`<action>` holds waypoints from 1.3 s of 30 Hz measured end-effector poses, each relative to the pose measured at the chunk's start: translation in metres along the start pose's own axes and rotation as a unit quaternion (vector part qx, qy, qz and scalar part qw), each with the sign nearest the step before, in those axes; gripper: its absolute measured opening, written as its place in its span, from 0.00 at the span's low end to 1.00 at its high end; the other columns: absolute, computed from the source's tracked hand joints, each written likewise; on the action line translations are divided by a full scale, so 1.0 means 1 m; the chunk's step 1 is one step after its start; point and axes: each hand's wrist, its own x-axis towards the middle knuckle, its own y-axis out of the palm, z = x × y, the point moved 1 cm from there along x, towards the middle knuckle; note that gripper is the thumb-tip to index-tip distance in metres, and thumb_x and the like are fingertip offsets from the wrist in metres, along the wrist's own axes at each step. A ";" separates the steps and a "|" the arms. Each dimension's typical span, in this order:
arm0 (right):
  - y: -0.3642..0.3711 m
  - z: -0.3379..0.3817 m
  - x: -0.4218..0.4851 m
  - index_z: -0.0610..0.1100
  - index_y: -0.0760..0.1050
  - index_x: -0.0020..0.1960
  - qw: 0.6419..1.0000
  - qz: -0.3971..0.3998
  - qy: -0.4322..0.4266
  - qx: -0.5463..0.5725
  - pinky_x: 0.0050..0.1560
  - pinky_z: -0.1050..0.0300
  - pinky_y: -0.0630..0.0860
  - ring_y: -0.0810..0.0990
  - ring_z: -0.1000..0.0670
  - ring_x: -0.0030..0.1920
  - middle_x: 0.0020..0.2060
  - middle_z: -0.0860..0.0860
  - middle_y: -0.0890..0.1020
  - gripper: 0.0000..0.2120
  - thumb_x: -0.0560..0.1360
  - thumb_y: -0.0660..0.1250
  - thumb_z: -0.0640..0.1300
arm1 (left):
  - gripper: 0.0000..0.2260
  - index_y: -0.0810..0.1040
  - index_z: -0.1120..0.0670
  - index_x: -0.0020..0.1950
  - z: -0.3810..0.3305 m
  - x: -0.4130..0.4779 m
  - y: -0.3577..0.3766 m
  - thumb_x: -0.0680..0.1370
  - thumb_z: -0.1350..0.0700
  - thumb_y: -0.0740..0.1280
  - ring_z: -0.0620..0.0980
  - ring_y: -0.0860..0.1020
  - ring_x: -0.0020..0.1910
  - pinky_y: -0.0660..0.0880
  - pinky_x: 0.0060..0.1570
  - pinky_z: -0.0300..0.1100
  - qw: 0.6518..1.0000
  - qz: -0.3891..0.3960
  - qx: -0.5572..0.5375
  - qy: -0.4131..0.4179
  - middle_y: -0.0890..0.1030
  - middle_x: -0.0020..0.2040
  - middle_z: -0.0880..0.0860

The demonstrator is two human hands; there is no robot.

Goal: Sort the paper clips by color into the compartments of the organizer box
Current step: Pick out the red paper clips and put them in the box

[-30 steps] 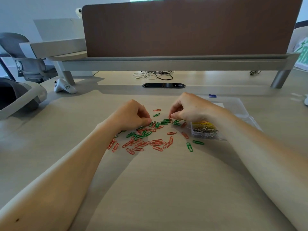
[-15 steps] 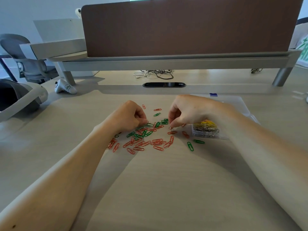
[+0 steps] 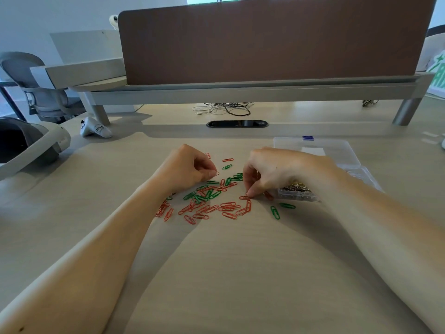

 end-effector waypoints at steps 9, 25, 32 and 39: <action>-0.001 0.007 -0.006 0.51 0.80 0.50 0.998 -0.033 -0.021 0.042 0.32 0.66 0.73 0.78 0.65 0.28 0.40 0.56 0.82 0.06 0.74 0.72 0.47 | 0.07 0.84 0.46 0.52 -0.004 0.000 0.010 0.75 0.53 0.71 0.42 0.78 0.44 0.72 0.42 0.33 0.996 0.057 0.070 0.016 0.83 0.43 0.48; 0.003 0.003 0.003 0.51 0.81 0.59 0.993 -0.115 -0.005 0.006 0.45 0.60 0.70 0.76 0.55 0.45 0.45 0.55 0.79 0.11 0.78 0.66 0.48 | 0.08 0.84 0.47 0.48 -0.009 -0.002 0.000 0.71 0.50 0.74 0.39 0.76 0.40 0.71 0.40 0.32 0.995 0.075 0.041 0.056 0.82 0.41 0.44; 0.007 0.012 0.006 0.55 0.83 0.49 0.991 -0.108 -0.070 0.032 0.37 0.66 0.67 0.75 0.61 0.39 0.37 0.60 0.78 0.05 0.74 0.72 0.51 | 0.11 0.80 0.48 0.41 0.003 -0.003 -0.007 0.65 0.47 0.78 0.46 0.74 0.36 0.71 0.38 0.39 0.991 0.118 0.062 0.008 0.78 0.36 0.50; 0.008 0.012 0.006 0.53 0.84 0.48 0.995 -0.064 -0.072 0.036 0.44 0.62 0.74 0.78 0.59 0.41 0.40 0.58 0.83 0.04 0.73 0.72 0.48 | 0.10 0.80 0.50 0.44 0.011 -0.002 -0.014 0.67 0.51 0.77 0.47 0.74 0.37 0.74 0.42 0.44 0.993 0.109 0.036 -0.023 0.78 0.36 0.50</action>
